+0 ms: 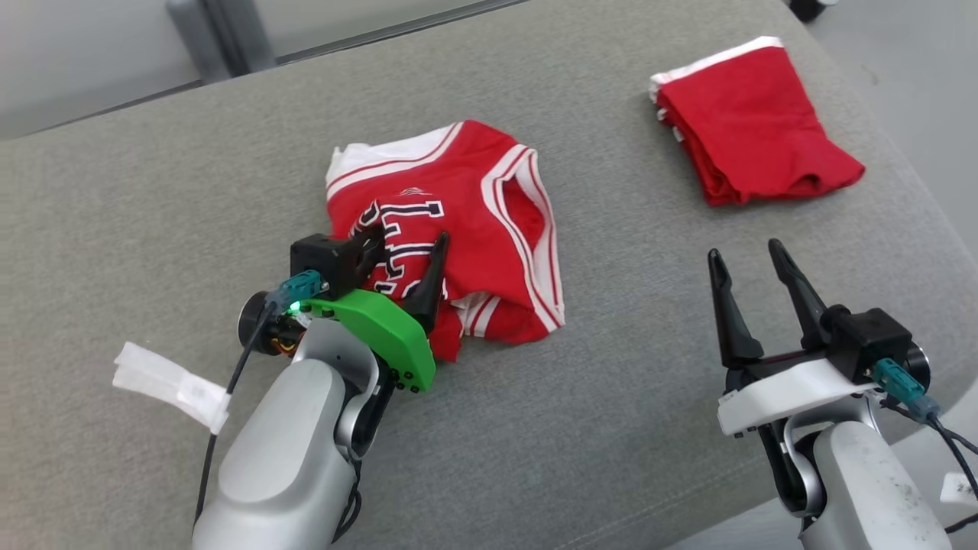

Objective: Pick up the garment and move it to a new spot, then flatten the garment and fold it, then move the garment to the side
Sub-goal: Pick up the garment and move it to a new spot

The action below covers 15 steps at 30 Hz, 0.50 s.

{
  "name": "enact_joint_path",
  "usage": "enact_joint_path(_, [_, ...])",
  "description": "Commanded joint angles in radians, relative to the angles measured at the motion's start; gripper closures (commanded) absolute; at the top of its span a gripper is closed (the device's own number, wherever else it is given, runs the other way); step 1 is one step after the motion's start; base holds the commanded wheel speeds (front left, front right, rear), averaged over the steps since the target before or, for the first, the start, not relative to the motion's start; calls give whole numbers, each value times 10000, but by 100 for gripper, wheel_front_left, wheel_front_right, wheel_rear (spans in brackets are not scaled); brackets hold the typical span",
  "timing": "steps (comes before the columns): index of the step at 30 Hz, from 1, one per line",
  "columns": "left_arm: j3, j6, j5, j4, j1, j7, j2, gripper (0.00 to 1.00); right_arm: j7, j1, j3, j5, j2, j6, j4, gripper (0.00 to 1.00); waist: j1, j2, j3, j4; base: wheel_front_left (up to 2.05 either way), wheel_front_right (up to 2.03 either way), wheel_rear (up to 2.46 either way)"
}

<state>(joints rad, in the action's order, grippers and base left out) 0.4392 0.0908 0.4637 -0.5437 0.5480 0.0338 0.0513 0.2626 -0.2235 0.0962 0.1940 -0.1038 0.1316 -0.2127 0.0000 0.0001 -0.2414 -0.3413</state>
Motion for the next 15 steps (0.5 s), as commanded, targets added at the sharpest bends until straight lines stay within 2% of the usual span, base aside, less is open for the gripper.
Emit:
enact_joint_path(1, [6, -27, 166, 86, 37, 259, 15, 0, 27, 170, -116, -24, -38, -19, 46, 0, 0, -1, 319, 851, 0, 0, 0])
enact_joint_path(7, [30, -195, 258, 722, -520, 1307, 78, 0, 28, 522, -521, -89, -167, -19, 30, 0, 0, -1, 830, 2030, 0, 0, 0])
enact_joint_path(10, [-132, -317, 84, 1105, -1061, 1928, 395, 0, 26, 727, -758, -106, -151, -19, -2, 0, 0, -1, 1213, 2474, 0, 0, 0])
enact_joint_path(15, [-710, -392, -152, 1737, -2164, 2301, 847, 0, 26, 1038, -1043, -125, -74, -19, 62, 0, 0, -1, 1608, 2906, 0, 0, 0])
